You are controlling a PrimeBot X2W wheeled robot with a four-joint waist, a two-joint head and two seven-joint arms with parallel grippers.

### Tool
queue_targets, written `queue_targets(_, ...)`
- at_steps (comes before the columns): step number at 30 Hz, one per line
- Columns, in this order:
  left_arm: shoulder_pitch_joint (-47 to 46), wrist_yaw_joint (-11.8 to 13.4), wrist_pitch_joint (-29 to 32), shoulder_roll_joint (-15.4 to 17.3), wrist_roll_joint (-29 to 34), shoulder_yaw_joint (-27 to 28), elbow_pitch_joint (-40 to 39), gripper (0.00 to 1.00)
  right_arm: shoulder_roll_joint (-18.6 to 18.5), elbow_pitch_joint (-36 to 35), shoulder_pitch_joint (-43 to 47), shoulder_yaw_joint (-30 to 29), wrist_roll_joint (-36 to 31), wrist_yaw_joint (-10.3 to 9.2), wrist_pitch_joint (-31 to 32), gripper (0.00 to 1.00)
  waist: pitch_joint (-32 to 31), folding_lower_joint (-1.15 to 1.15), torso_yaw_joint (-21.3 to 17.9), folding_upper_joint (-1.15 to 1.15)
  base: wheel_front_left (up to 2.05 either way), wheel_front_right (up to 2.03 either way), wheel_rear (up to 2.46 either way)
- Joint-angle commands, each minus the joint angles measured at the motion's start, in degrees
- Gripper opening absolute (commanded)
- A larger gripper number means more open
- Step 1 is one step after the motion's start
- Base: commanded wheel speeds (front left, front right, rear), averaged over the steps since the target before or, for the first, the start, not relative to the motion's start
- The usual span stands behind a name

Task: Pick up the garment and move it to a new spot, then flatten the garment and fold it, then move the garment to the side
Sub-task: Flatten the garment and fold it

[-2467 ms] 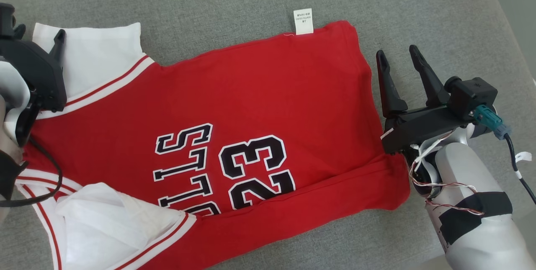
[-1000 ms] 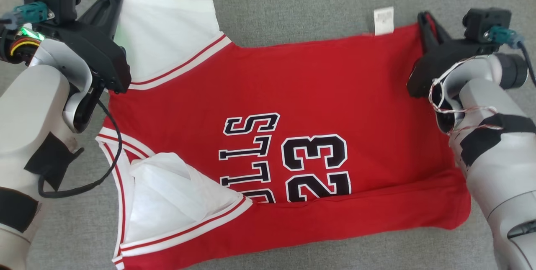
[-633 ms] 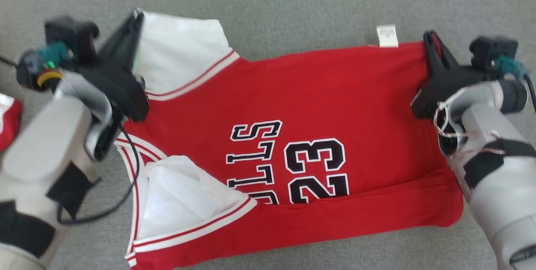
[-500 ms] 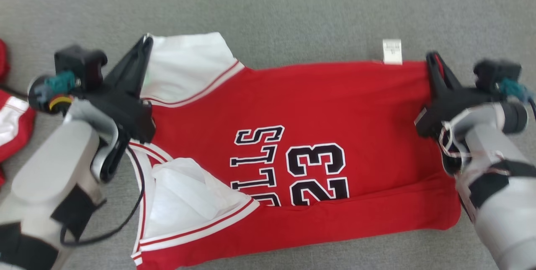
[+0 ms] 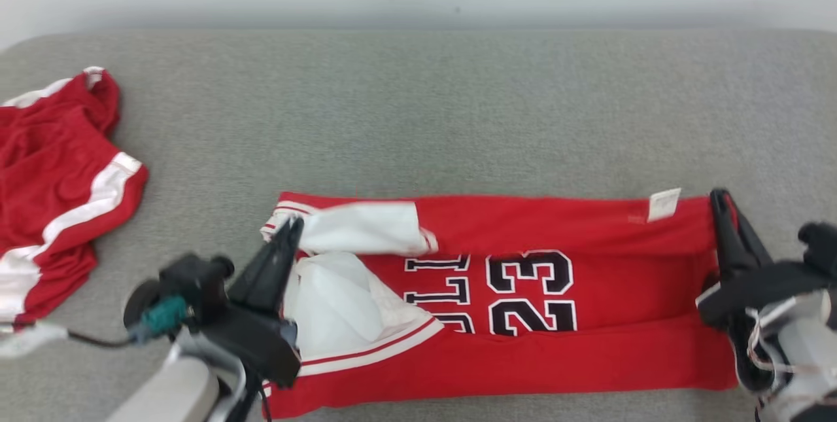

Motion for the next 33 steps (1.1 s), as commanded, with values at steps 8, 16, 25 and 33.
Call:
queue_targets(8,8.8,3.4,-0.4,-0.7,0.3,0.3,-5.1,0.0,-0.7,-8.7,11.4,-3.9,-0.6,0.07,-0.1,0.0,-2.3,0.01,2.5,0.01,0.0,0.0,0.0)
queue_targets(16,14.3,4.1,-0.4,-3.1,0.6,1.5,-5.4,0.0,-0.8,-9.0,16.5,-6.7,-3.4,0.07,-0.1,0.0,-4.0,0.01,2.1,0.01,0.0,0.0,0.0)
queue_targets(25,16.1,4.3,-0.4,-4.9,2.6,1.8,-0.9,1.0,0.6,-6.7,16.5,-7.8,-5.3,0.07,1.4,1.0,-4.9,0.01,2.8,0.01,0.0,0.0,0.0)
queue_targets(33,17.9,5.7,-0.4,-6.1,7.6,10.2,-4.3,1.0,1.3,-8.6,17.8,-11.5,-6.2,0.07,0.7,1.0,-5.7,0.01,3.5,0.01,0.0,0.0,0.0)
